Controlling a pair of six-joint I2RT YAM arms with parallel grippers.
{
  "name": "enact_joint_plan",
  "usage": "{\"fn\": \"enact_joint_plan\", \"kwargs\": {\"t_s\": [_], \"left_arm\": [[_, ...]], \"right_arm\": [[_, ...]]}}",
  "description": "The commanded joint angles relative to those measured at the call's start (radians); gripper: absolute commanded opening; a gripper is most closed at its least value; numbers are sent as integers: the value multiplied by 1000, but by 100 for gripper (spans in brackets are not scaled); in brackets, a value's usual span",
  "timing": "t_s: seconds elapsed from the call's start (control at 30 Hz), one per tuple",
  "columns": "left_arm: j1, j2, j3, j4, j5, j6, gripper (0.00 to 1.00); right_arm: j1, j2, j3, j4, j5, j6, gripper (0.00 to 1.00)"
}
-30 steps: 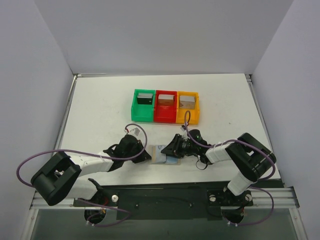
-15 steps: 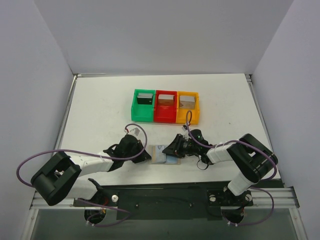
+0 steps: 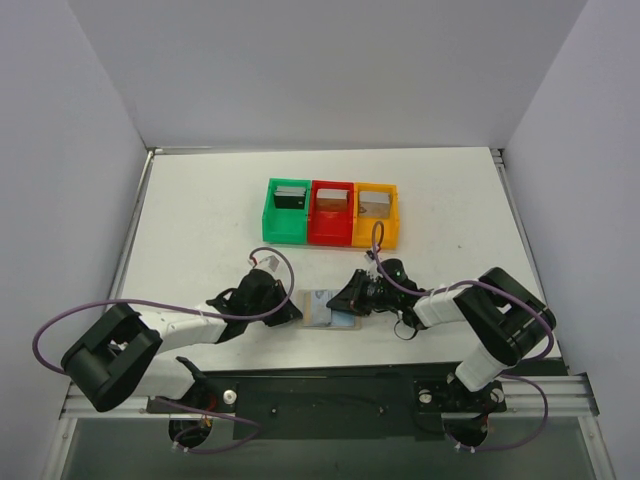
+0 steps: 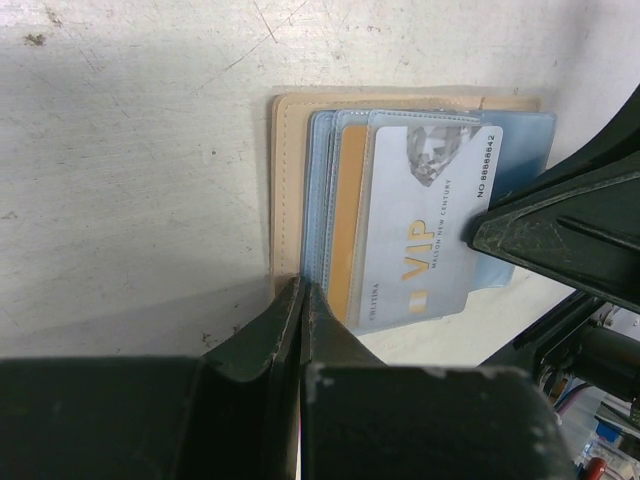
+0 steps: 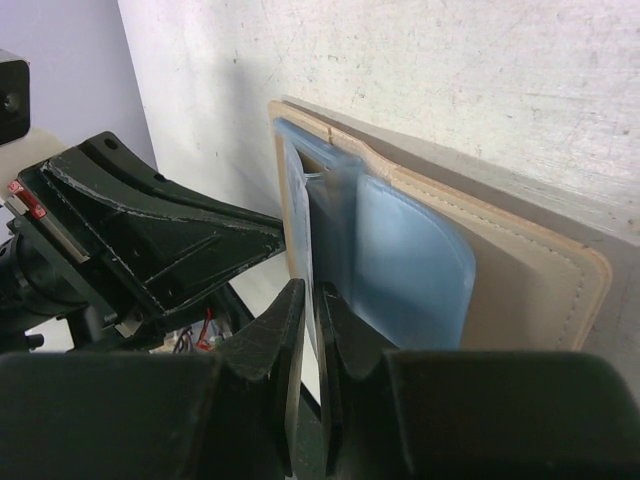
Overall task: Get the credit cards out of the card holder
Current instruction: Remove the credit card from the card holder.
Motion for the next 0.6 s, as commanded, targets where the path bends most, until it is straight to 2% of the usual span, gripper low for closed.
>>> {"fn": "enact_joint_plan", "kwargs": {"t_s": [0.0, 0.13, 0.57], "left_arm": [[4, -16, 10, -50, -47, 14, 0], [7, -20, 8, -55, -49, 14, 0], [18, -27, 2, -70, -58, 14, 0]], "right_arm": [[-10, -37, -7, 14, -17, -22, 5], [-13, -42, -10, 9, -17, -22, 0], [-18, -91, -15, -63, -15, -55, 0]]}}
